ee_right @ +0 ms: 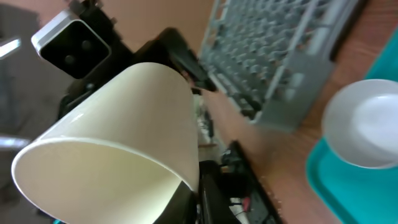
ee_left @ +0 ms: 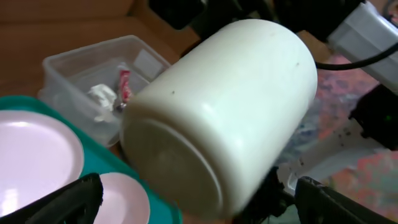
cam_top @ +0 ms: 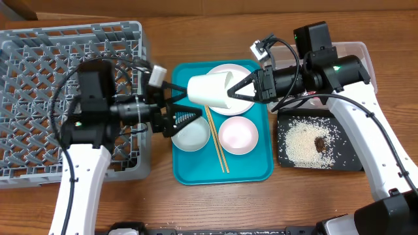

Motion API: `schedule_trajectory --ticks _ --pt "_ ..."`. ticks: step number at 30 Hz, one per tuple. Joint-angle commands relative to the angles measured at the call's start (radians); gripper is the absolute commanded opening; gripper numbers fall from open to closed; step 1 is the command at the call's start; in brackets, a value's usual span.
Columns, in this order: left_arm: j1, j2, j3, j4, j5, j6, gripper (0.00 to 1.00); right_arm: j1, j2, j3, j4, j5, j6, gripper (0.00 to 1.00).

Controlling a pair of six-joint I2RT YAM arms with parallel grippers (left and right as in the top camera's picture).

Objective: Sort waste into correct bins and load items into the dishwasher
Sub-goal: 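Hand the white cup from the right gripper to the left gripper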

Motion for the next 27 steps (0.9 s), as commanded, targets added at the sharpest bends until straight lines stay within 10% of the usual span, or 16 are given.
schedule_trajectory --ticks 1,27 --pt "-0.042 0.006 0.008 0.051 0.068 0.026 1.0 0.023 -0.006 0.009 -0.004 -0.109 -0.014 0.04" --pt "-0.077 0.006 0.008 0.227 0.068 -0.082 0.82 0.07 -0.006 0.009 -0.056 -0.034 -0.014 0.04"
